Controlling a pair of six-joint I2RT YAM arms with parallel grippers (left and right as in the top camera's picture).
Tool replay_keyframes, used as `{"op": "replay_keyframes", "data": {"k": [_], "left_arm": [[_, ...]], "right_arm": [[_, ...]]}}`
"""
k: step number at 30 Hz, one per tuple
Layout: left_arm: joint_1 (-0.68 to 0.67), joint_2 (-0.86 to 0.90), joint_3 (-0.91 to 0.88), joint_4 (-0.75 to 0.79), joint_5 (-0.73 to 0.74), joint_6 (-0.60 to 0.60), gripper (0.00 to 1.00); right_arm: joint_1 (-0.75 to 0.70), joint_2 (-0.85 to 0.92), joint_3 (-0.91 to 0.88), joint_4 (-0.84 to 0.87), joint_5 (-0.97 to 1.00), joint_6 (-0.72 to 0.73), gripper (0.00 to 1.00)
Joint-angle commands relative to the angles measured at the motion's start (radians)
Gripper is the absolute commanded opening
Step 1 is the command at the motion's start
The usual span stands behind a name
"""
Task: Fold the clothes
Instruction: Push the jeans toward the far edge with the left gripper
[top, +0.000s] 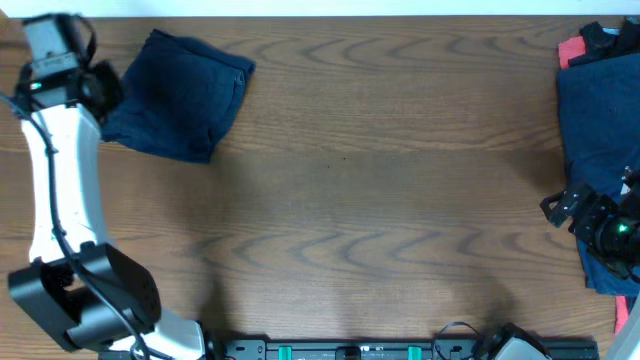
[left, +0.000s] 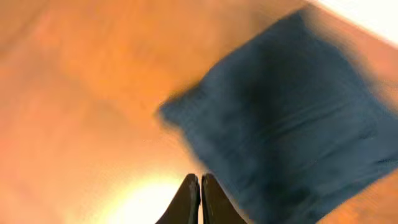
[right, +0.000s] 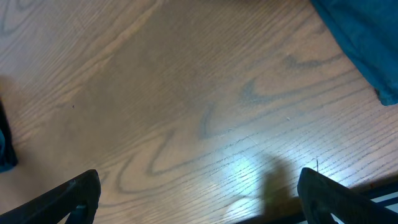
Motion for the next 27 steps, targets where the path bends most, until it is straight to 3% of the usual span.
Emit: {"op": "replay_keyframes", "data": {"k": [1,10,27], "left_arm": [[0.052,0.061,-0.050,-0.045,-0.009,-0.107,0.06],[0.095,0.201,-0.097,-0.014,0.148,-0.150,0.06],[0.094,0.430,-0.097,0.044,0.267,-0.186,0.06]], "right_arm": [[-0.001,0.001,0.008,-0.001,0.007,-0.019,0.99],[-0.001,0.001,0.008,-0.001,0.007,-0.019,0.99],[-0.001,0.001,0.008,-0.001,0.007,-0.018,0.99]]}}
